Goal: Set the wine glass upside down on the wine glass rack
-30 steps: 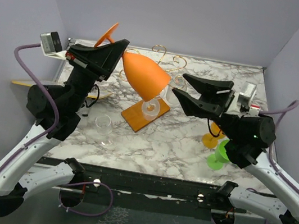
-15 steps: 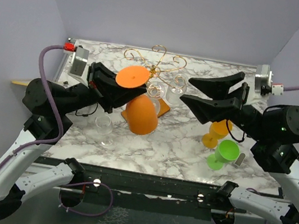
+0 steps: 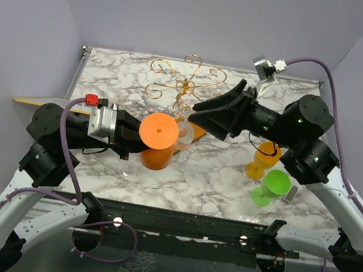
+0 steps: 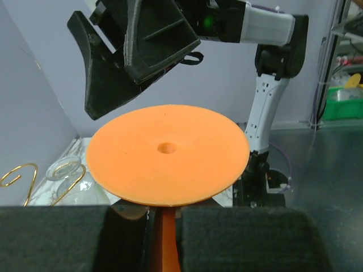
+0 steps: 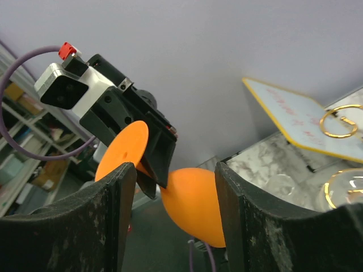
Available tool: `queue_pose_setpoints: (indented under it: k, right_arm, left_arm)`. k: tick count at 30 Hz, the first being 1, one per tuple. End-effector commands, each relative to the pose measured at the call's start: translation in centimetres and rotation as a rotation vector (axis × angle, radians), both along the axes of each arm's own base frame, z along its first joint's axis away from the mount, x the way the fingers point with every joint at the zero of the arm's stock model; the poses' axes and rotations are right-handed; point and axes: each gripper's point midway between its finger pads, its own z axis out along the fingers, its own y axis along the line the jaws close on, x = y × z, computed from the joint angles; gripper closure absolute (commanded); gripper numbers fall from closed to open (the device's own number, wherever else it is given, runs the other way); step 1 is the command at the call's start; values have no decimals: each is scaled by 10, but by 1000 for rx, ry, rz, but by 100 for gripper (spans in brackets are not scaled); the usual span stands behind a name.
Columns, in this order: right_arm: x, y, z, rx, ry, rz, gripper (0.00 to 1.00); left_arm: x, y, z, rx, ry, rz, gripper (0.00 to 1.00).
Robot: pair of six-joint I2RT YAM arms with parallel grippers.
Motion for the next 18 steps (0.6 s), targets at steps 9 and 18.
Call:
queue_pose_setpoints:
  k: [9,18]
  right_arm:
    - [-35,36,3,22,193,375,41]
    - [-31,50,-12,-27,264,430,67]
  left_arm:
    - [18,1,-18,120,-109,80,100]
    - [30,5,-20,122,-92,149,100]
